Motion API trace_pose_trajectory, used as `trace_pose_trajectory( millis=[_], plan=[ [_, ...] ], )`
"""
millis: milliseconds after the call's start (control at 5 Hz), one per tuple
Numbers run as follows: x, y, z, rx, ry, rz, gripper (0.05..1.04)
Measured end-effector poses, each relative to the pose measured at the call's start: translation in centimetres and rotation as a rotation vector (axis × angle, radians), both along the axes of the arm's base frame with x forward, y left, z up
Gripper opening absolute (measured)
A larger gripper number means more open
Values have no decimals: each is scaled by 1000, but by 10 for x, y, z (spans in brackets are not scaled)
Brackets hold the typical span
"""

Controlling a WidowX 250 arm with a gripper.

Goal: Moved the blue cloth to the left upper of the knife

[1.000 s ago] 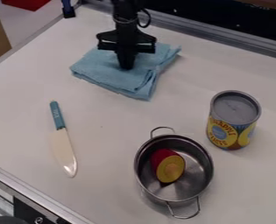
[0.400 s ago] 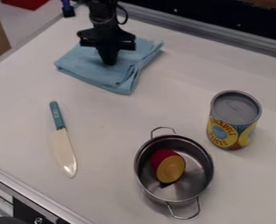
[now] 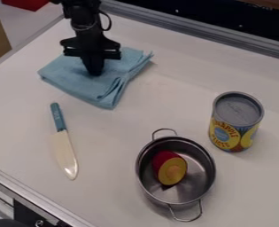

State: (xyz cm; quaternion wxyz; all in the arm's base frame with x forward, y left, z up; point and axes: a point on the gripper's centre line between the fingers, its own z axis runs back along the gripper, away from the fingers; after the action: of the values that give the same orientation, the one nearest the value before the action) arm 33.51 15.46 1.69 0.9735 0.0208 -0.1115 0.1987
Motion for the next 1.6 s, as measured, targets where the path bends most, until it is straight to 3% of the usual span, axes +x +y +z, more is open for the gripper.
trace_pose_trajectory(
  millis=[400, 600, 800, 1000, 1200, 1400, 1600],
  plan=[
    [-24, -7, 6, -58, 8, -32, 52],
    [-22, -4, 7, -47, -3, -1, 52],
    [-12, -5, 11, -37, -41, 12, 52],
    [-6, -8, 18, -78, -62, 5, 52],
    [-2, -6, 46, -66, -132, 18, 71],
    [-2, -6, 52, -86, -122, 47, 211],
    [-4, -9, 59, -74, -110, 61, 444]
  ],
)
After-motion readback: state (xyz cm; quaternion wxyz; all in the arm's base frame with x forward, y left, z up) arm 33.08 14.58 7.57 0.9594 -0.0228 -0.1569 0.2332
